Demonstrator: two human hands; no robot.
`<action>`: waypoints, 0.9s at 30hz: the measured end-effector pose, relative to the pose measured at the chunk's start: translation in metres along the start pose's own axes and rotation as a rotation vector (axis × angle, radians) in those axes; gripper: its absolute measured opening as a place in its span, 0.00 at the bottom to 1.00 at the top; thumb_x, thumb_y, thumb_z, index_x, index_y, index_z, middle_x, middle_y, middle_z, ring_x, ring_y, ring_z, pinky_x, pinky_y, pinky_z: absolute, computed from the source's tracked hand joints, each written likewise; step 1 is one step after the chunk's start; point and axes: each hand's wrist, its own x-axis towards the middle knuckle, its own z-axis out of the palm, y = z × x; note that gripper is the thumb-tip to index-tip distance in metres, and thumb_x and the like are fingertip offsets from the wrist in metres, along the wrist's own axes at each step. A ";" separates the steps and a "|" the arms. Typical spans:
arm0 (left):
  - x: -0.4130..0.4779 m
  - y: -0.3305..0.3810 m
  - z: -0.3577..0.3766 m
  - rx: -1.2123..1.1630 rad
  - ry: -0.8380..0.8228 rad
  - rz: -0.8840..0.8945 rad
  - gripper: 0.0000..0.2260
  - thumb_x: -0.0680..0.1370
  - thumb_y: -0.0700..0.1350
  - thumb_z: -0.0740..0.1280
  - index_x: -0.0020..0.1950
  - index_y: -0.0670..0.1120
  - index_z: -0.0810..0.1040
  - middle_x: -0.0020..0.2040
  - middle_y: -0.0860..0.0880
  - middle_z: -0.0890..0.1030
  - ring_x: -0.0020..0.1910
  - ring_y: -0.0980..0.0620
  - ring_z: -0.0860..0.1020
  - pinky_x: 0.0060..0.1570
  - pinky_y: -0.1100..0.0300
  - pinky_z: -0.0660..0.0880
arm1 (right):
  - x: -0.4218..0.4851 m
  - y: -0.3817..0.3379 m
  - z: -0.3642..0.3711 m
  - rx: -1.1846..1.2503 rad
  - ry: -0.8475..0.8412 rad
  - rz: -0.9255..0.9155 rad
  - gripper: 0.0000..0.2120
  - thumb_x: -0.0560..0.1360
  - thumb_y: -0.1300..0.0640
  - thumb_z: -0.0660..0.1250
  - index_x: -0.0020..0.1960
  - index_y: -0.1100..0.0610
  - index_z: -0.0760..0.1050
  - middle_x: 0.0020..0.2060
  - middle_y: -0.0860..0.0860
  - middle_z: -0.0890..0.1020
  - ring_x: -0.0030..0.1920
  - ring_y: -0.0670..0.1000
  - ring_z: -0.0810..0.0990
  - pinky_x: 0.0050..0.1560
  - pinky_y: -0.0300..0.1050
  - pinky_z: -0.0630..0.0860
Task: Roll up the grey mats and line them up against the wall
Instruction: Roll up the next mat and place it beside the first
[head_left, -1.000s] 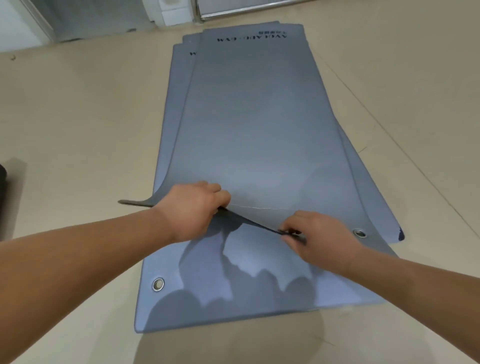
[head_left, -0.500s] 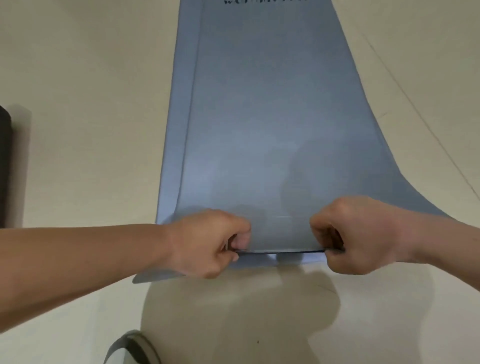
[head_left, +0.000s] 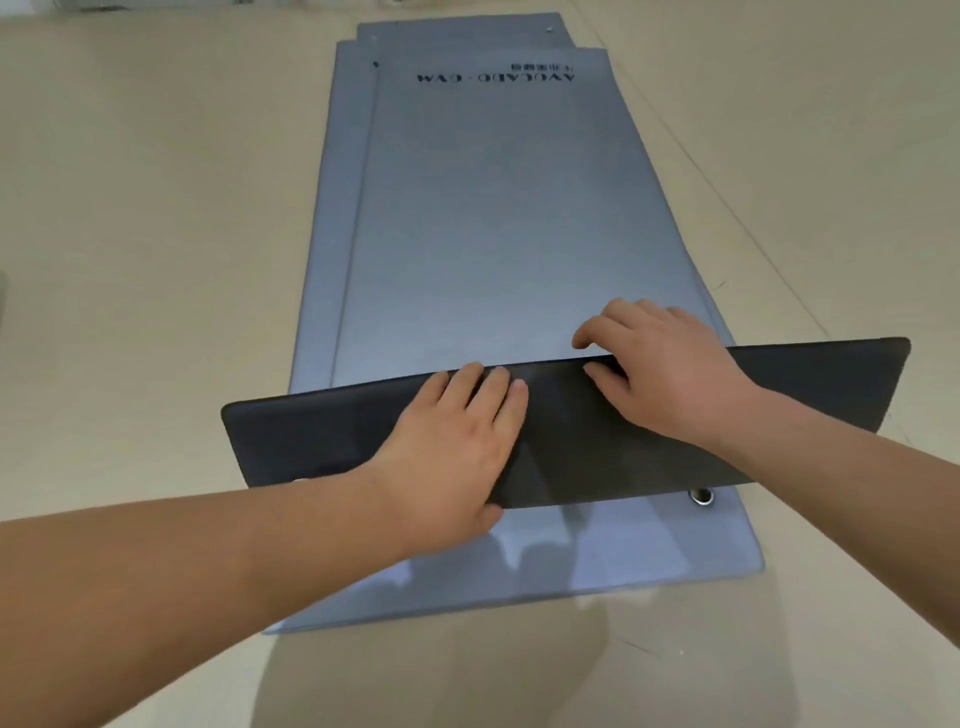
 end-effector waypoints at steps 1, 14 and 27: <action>0.002 0.000 0.006 -0.018 -0.072 -0.042 0.50 0.75 0.66 0.68 0.84 0.40 0.46 0.81 0.39 0.56 0.80 0.36 0.57 0.78 0.41 0.58 | 0.003 -0.001 0.004 -0.071 0.027 0.016 0.09 0.79 0.52 0.70 0.58 0.53 0.80 0.50 0.52 0.79 0.49 0.58 0.78 0.49 0.54 0.75; 0.052 -0.044 0.022 -0.232 -0.117 0.016 0.56 0.68 0.65 0.75 0.85 0.49 0.46 0.83 0.46 0.52 0.82 0.44 0.53 0.80 0.50 0.53 | -0.033 -0.024 0.022 -0.361 -0.475 0.048 0.62 0.67 0.28 0.72 0.82 0.46 0.32 0.82 0.60 0.44 0.82 0.65 0.44 0.78 0.66 0.53; 0.034 -0.025 0.056 -0.135 -0.160 -0.248 0.58 0.70 0.68 0.73 0.77 0.67 0.26 0.81 0.40 0.42 0.81 0.34 0.44 0.72 0.25 0.53 | 0.017 -0.006 0.024 -0.338 -0.536 0.055 0.69 0.56 0.26 0.75 0.82 0.40 0.35 0.80 0.56 0.49 0.80 0.64 0.47 0.75 0.73 0.53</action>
